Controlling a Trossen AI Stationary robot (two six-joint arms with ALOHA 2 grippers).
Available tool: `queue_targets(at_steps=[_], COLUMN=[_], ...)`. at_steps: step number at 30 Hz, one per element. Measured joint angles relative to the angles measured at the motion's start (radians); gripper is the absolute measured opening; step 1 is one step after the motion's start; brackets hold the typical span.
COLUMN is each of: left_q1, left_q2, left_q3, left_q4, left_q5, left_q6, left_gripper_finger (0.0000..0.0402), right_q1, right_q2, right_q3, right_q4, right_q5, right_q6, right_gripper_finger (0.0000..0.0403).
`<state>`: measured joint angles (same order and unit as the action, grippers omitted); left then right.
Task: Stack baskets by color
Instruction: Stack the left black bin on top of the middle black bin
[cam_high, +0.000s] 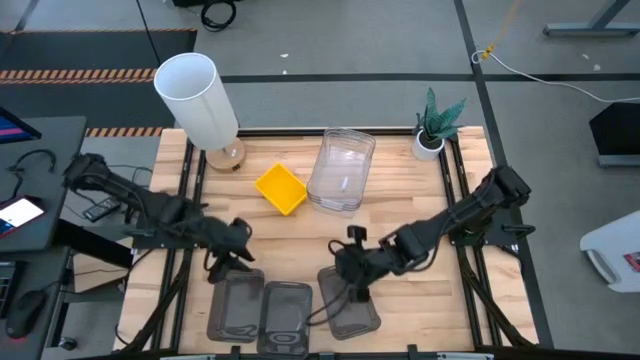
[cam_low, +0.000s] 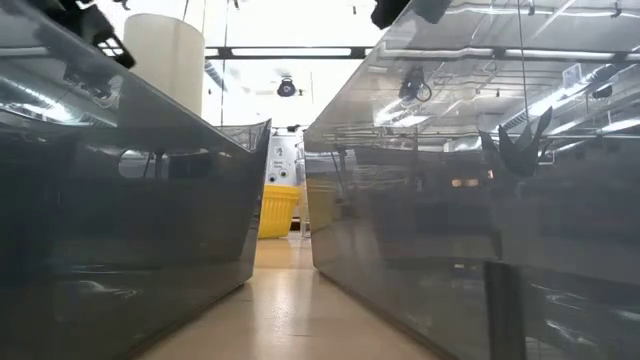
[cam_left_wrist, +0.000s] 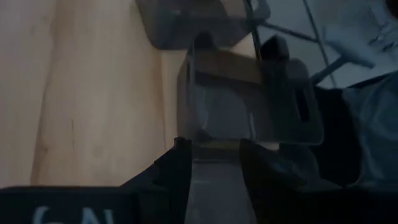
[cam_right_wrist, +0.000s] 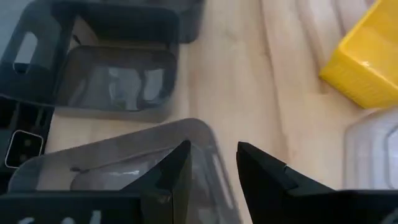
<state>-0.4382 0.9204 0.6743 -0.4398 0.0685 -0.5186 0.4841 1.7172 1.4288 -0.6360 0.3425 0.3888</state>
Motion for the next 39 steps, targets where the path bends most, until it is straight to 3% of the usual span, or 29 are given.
queue_targets(at_steps=[6,13,22,27,34,39], left_q1=[-0.121,-0.177,-0.177,-0.174,-0.148,-0.125], left_q2=[0.059,0.119,0.276,0.345,0.409,0.425], left_q3=[0.0,0.002,0.181,0.203,0.203,0.202], left_q4=[-0.018,-0.072,-0.424,-0.452,-0.436,-0.414], left_q5=[-0.14,-0.169,-0.237,-0.227,-0.164,-0.149], left_q6=[-0.092,-0.201,-0.148,-0.1,-0.09,-0.098], left_gripper_finger=[0.0177,0.0211,0.0215,0.0215,0.021,0.0192], right_q1=[0.056,0.094,0.162,0.132,0.031,-0.022], right_q2=[0.027,0.034,0.016,-0.101,-0.317,-0.453], right_q3=[0.005,0.006,-0.06,-0.195,-0.406,-0.477], right_q4=[0.048,0.078,0.075,0.206,0.511,0.614], right_q5=[0.035,0.076,0.27,0.227,0.075,0.06], right_q6=[0.052,0.031,-0.045,-0.072,-0.261,-0.38], right_gripper_finger=[0.0132,0.0132,0.0132,0.0119,0.0093,0.0085])
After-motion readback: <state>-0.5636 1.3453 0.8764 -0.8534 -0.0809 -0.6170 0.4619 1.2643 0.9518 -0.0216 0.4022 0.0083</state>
